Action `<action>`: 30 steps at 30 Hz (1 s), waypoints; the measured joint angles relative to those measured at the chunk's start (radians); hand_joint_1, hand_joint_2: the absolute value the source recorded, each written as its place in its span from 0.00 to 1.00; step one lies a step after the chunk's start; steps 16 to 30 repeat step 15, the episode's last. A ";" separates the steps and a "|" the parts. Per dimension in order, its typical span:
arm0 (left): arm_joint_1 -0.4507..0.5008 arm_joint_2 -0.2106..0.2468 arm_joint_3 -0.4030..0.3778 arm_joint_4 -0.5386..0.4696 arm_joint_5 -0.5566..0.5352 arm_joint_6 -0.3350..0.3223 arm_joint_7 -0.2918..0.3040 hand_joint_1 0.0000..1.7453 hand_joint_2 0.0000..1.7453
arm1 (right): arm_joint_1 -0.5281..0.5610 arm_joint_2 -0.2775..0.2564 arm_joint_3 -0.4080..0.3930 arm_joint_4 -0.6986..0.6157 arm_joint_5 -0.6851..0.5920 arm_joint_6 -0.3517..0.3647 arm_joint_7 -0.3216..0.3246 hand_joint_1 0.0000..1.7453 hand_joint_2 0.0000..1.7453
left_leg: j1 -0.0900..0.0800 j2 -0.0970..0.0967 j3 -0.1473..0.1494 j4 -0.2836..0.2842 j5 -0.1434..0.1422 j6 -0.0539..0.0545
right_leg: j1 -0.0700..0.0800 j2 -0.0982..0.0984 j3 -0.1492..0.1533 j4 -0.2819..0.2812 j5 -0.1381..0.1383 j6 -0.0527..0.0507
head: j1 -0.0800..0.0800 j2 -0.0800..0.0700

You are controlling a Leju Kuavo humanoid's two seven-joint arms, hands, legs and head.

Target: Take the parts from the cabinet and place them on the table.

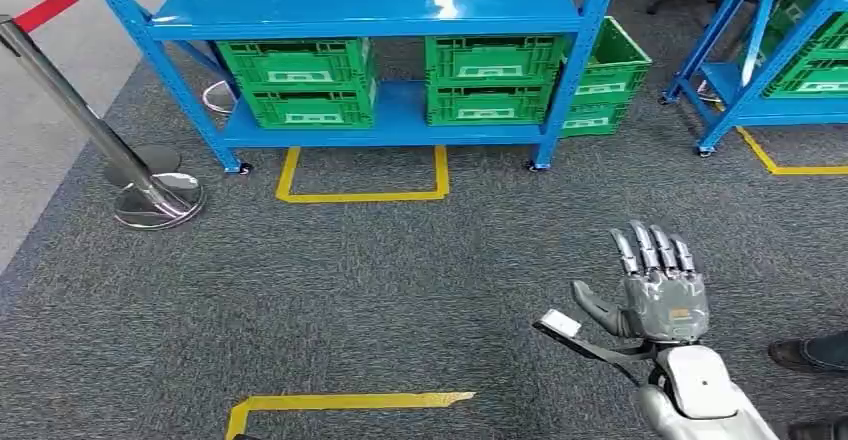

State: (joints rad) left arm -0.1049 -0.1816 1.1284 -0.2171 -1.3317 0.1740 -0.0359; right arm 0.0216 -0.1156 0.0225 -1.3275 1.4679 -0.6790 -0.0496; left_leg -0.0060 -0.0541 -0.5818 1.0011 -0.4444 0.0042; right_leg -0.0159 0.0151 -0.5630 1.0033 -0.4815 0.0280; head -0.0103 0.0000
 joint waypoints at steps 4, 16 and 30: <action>0.000 0.001 -0.002 0.000 -0.002 -0.001 0.000 0.00 0.00 | 0.002 0.011 -0.005 0.000 -0.001 0.000 -0.007 0.00 0.00 | -0.002 0.000 0.000 0.005 -0.007 0.011 | -0.002 0.000 0.003 -0.002 -0.003 0.008 | 0.001 0.000; 0.003 -0.002 -0.003 0.000 -0.003 0.004 0.019 0.00 0.00 | 0.016 0.016 -0.022 0.000 -0.008 0.000 -0.010 0.00 0.00 | 0.003 0.004 0.036 -0.026 -0.011 0.033 | -0.008 -0.007 -0.143 0.274 -0.102 0.043 | 0.007 0.000; 0.003 -0.002 -0.003 0.000 -0.003 0.004 0.019 0.00 0.00 | 0.016 0.016 -0.022 0.000 -0.008 0.000 -0.010 0.00 0.00 | 0.003 0.004 0.036 -0.026 -0.011 0.033 | -0.008 -0.007 -0.143 0.274 -0.102 0.043 | 0.007 0.000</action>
